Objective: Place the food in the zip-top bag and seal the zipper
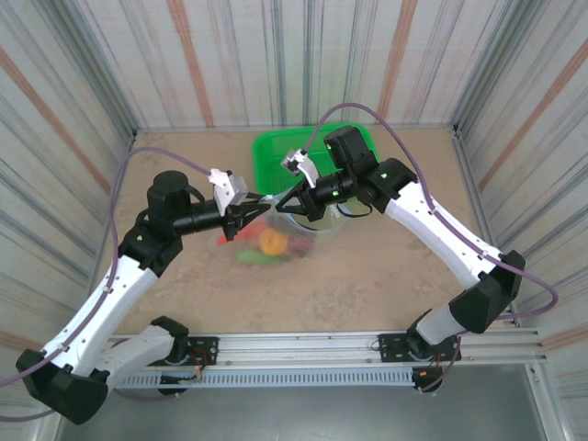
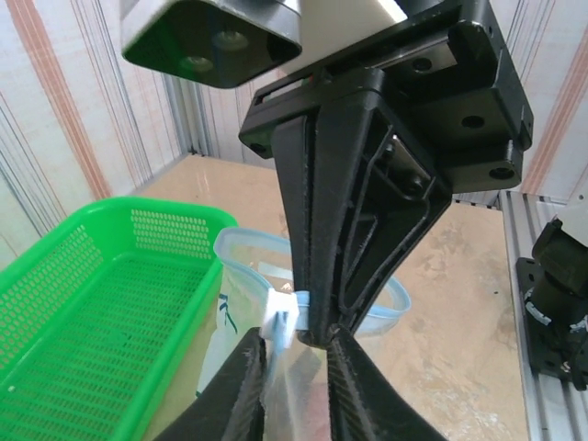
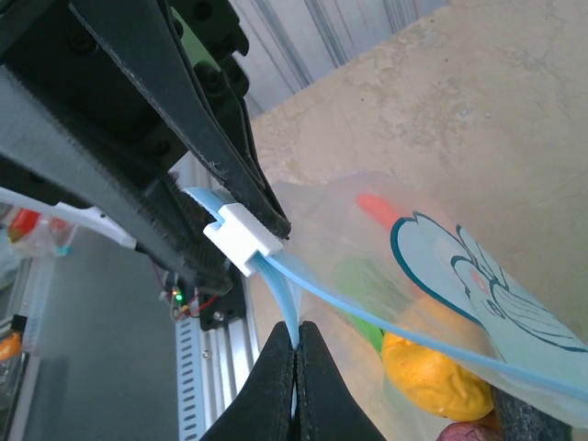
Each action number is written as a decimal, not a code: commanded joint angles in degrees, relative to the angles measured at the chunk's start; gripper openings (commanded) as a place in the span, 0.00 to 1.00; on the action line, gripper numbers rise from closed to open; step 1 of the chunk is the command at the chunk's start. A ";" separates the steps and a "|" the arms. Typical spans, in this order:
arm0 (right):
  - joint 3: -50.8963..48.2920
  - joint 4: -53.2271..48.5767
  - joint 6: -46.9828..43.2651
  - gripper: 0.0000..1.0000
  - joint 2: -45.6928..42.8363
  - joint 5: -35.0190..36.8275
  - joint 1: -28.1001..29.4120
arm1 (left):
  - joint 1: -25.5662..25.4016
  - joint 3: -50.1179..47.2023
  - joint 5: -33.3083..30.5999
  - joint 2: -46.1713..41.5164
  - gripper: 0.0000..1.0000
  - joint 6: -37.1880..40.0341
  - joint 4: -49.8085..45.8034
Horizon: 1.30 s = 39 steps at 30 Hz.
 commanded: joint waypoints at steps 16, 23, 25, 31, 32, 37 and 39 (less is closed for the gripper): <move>-1.53 3.35 2.40 0.00 -2.10 -4.89 -1.36 | 0.63 -4.34 0.90 -1.83 0.24 -0.42 3.79; -1.80 3.54 2.83 0.00 -1.78 -5.91 -1.23 | 0.64 -1.52 3.45 0.46 0.19 -0.50 2.62; -1.79 3.46 2.92 0.00 -1.68 -6.15 -1.08 | 0.64 -1.49 3.58 0.54 0.20 -0.54 2.96; -1.36 2.60 3.00 0.00 -0.71 -7.10 -0.40 | 0.64 -0.97 2.53 0.61 0.21 -0.19 2.39; -1.36 2.42 2.91 0.00 -0.56 -7.14 -0.31 | 0.64 -0.89 2.48 0.63 0.21 0.00 2.22; -1.27 2.04 2.84 0.00 -0.19 -7.49 0.17 | 0.65 -0.88 2.22 0.46 0.21 0.11 2.23; -1.05 1.70 2.83 0.00 0.05 -8.35 0.26 | 0.63 -0.90 2.40 0.49 0.21 -0.01 2.32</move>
